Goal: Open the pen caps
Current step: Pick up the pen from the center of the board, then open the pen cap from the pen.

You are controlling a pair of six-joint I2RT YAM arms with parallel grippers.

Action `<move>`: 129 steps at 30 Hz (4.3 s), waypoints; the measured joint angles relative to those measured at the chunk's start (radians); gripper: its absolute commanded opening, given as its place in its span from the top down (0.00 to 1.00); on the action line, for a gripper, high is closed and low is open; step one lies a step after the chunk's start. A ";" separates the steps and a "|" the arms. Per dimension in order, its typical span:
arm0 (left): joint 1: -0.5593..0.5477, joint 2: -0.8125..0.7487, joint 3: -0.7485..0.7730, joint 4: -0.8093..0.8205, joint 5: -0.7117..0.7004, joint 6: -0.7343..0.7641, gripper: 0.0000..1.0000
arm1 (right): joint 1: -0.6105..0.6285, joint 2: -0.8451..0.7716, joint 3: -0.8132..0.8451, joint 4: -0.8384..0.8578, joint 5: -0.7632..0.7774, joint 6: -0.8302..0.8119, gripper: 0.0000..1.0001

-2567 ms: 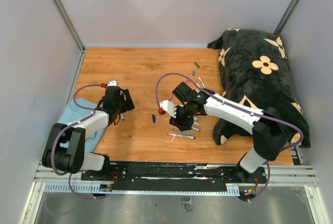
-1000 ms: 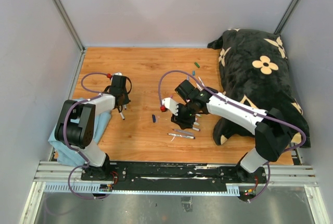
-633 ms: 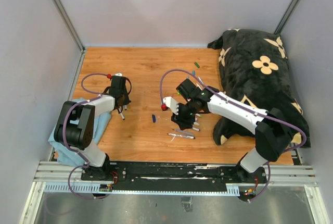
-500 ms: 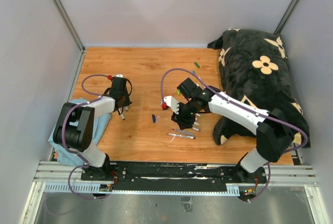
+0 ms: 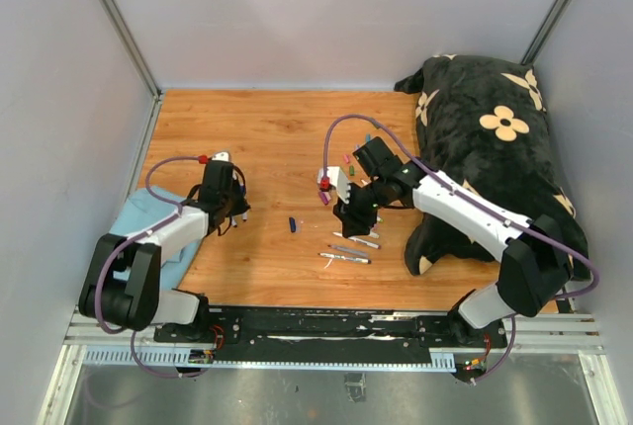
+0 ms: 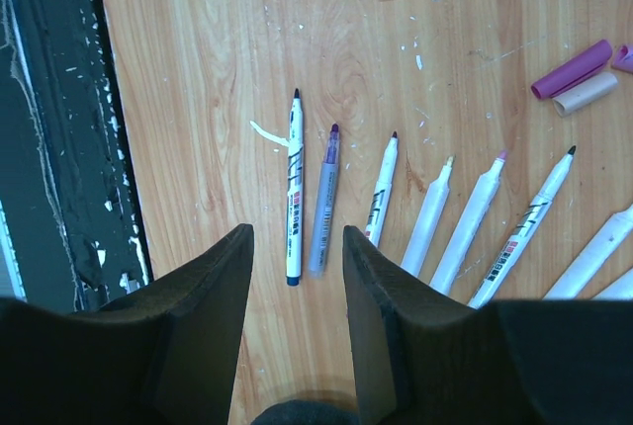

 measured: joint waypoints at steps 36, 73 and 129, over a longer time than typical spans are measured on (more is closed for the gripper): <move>-0.108 -0.589 -0.328 0.400 0.407 -0.291 1.00 | -0.124 -0.090 -0.044 0.086 -0.276 0.120 0.55; -0.756 -0.238 -0.408 1.176 -0.219 -0.398 1.00 | -0.181 -0.105 -0.410 1.107 -0.560 0.970 0.38; -0.642 -0.558 -0.428 0.896 -0.003 -0.311 0.03 | -0.145 -0.014 -0.092 0.116 -0.502 0.122 0.98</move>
